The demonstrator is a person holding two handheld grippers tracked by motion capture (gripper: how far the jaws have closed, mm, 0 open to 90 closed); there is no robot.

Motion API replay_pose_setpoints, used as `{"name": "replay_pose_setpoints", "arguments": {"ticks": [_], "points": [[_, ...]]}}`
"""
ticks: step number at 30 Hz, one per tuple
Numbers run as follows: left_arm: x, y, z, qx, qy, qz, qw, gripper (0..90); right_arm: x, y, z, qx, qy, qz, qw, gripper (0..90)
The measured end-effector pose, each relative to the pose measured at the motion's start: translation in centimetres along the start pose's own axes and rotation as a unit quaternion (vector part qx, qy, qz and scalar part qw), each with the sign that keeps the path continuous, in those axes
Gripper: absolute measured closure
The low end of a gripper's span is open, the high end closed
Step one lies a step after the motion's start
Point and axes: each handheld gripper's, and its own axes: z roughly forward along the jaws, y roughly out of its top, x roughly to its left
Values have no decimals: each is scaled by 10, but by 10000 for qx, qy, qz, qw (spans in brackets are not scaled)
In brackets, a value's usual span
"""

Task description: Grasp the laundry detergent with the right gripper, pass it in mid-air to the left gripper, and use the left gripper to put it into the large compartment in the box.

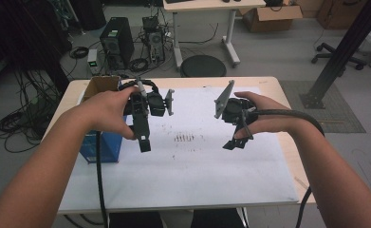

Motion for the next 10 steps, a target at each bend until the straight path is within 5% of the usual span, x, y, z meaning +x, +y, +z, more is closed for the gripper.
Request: {"name": "replay_pose_setpoints", "arguments": {"ticks": [10], "points": [[1, 2, 0, -49, 18, 32, 10000, 2, 1, -6, 3, 3, 0, 55, 10000, 40]]}}
